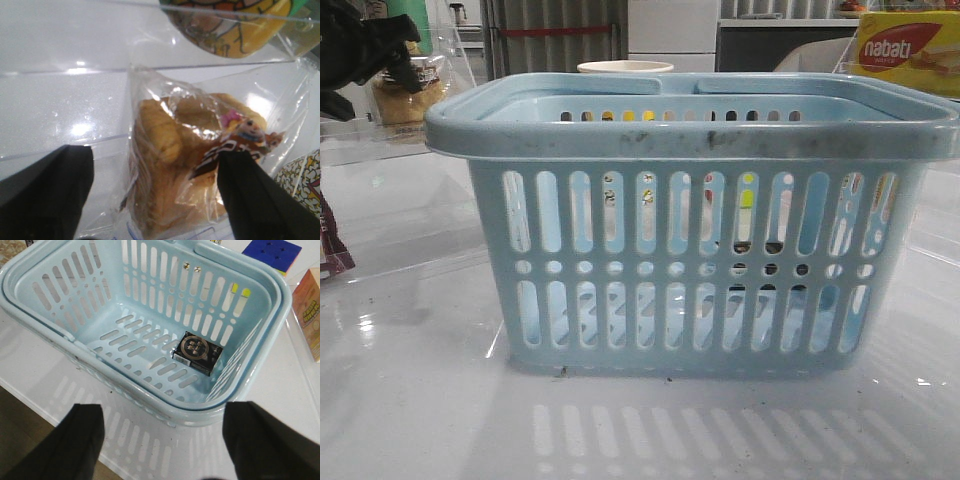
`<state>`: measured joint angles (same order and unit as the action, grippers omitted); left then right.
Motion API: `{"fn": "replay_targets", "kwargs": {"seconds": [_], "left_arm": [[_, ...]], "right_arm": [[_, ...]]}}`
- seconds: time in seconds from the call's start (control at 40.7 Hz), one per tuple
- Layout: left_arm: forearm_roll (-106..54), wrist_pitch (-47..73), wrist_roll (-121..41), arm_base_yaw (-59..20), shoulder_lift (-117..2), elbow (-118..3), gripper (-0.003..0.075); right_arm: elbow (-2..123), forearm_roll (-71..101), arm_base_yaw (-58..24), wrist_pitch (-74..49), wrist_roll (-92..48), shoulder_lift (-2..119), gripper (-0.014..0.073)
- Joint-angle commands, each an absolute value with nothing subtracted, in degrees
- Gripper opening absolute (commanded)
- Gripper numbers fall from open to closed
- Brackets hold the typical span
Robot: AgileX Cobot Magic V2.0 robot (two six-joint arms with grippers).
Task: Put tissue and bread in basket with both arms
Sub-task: 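Grasp the wrapped bread pastry with the left gripper and lift it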
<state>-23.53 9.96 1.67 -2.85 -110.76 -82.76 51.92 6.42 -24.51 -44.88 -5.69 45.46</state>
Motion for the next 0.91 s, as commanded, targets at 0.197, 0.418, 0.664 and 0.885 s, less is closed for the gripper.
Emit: {"fn": "replay_targets", "kwargs": {"seconds": [0.197,0.418,0.664,0.885], "left_arm": [[-24.25,7.13,1.84,-3.20,-107.71,-84.84,0.0251],[-24.25,8.62,1.84,-3.20,-107.15,-84.84,0.0090],[-24.25,13.11,1.84,-3.20,-103.56,-84.84,0.0093],[-23.56,19.10,0.82,-3.20,-97.55,-84.84,0.0093]], "right_arm": [[53.46,6.34,-24.50,-40.91,-6.44,45.03,0.0593],[53.46,6.34,-24.50,-40.91,-6.44,45.03,0.0593],[53.46,6.34,-24.50,-40.91,-6.44,45.03,0.0593],[53.46,6.34,-24.50,-40.91,-6.44,45.03,0.0593]]}}
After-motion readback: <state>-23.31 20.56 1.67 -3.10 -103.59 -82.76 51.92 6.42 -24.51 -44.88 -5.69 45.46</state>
